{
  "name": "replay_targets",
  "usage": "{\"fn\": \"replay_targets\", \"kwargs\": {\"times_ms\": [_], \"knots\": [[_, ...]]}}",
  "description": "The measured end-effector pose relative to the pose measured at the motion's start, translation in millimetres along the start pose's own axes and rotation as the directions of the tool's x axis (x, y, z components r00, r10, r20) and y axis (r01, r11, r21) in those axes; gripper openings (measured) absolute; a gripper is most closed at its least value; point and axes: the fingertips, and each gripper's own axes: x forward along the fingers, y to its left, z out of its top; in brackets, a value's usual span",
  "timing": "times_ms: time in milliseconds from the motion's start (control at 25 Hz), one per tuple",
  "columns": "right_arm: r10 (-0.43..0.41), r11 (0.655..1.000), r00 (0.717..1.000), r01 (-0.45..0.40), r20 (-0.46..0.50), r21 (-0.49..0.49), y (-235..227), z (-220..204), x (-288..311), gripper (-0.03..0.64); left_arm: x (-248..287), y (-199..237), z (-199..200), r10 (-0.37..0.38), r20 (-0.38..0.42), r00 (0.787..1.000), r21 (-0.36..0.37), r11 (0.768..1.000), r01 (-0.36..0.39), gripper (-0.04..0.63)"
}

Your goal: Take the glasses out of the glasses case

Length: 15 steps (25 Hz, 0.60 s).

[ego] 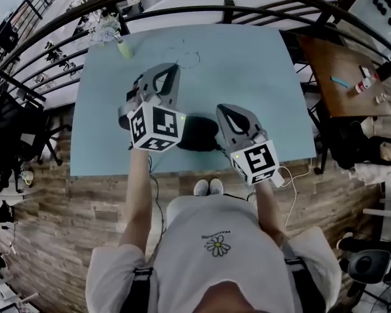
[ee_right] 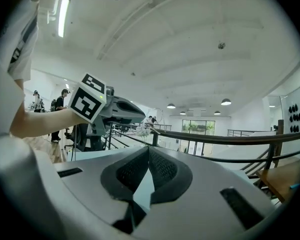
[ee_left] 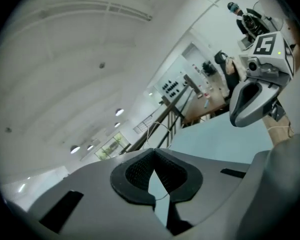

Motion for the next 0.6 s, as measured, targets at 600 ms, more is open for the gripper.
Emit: {"fn": "replay_targets", "kwargs": {"times_ms": [600], "knots": [[-0.167, 0.986, 0.967, 0.159, 0.195, 0.054, -34, 43, -11, 0.009, -88, 43, 19, 0.504, 0.184, 0.844, -0.539, 0.769, -0.343, 0.017]]}}
